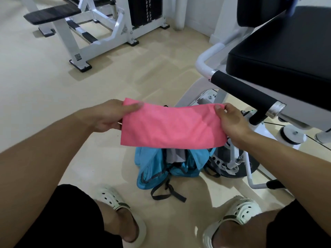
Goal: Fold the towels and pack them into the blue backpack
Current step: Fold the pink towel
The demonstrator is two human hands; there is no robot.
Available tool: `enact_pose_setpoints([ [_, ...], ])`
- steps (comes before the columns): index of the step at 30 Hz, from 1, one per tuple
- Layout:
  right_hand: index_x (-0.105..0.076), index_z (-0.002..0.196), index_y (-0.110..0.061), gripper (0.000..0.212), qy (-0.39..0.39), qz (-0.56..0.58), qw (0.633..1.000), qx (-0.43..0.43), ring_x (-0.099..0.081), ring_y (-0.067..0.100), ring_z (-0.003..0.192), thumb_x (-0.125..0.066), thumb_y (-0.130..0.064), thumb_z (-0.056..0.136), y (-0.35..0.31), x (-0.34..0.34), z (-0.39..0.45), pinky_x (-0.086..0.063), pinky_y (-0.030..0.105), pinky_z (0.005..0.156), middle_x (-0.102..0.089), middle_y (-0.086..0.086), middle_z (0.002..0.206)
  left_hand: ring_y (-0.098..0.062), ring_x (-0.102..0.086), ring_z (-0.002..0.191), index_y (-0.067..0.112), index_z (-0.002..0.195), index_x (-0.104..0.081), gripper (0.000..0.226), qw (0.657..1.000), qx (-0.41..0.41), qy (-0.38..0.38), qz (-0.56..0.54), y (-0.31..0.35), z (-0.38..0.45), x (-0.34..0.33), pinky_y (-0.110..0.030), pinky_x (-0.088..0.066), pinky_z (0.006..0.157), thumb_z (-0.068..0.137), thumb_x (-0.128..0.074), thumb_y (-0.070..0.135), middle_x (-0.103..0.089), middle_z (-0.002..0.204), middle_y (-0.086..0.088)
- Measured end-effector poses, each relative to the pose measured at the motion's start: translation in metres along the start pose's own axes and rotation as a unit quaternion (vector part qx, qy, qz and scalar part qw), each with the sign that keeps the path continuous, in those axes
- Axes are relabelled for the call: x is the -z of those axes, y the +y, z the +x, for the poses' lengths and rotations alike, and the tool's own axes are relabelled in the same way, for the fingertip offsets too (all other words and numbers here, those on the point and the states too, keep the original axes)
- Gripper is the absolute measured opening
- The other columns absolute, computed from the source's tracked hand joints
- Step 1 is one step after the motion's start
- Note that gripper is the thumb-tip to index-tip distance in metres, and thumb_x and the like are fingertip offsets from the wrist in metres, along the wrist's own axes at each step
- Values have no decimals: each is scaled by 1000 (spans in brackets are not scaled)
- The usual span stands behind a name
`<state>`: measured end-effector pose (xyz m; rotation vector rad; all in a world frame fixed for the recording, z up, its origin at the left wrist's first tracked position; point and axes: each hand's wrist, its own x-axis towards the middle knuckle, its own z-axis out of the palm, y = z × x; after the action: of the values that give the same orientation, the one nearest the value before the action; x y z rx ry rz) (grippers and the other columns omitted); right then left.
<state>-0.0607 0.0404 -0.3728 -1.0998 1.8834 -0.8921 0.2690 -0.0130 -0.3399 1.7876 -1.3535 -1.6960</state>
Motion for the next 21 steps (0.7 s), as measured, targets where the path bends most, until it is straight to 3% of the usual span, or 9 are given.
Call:
enact_pose_setpoints([
  [4,-55,115,-17,32,9,-12,1000,2,-64,23,91,-43,-45,106,3,-1,0,-54,37,73,-64,4,103,-18,-71,96,9,127,-64,32,1000,9,-9,22,-3,4,-6,-33,-62,70,96,-67,16,-74,115,-7],
  [7,-58,114,-19,32,13,-22,1000,-14,-66,24,94,-50,-48,103,6,-3,0,-57,44,83,-66,4,107,-19,-69,83,1,129,-61,34,999,34,39,6,-4,6,-6,-31,-63,61,98,-65,14,-72,104,-9],
  [11,-57,114,-17,35,17,-15,1000,-17,-64,15,84,-52,-49,102,5,-9,-5,-51,32,65,-65,-1,99,-20,-67,71,1,124,-63,32,998,16,67,4,1,2,-16,-28,-60,52,100,-63,22,-69,92,-8],
  [14,-56,111,-18,34,14,2,1000,-2,-59,9,83,-52,-50,101,-3,-15,-13,-49,29,66,-61,-5,98,-20,-71,71,6,121,-66,30,999,-17,27,12,7,-6,-33,-31,-60,53,104,-56,27,-72,103,-10],
  [18,-55,106,-25,28,1,-12,999,39,-63,9,89,-55,-52,98,-14,-28,-30,-52,31,74,-63,-8,100,-21,-69,54,5,111,-67,33,996,-49,-14,69,16,-16,-66,-31,-59,54,107,-48,32,-70,96,-14],
  [21,-57,104,-23,25,-32,7,998,57,-67,14,94,-57,-47,99,-20,-39,-42,-55,36,83,-67,-5,101,-31,-72,61,-2,108,-67,40,994,-46,-49,88,21,-22,-86,-39,-64,68,107,-43,30,-73,97,-23],
])
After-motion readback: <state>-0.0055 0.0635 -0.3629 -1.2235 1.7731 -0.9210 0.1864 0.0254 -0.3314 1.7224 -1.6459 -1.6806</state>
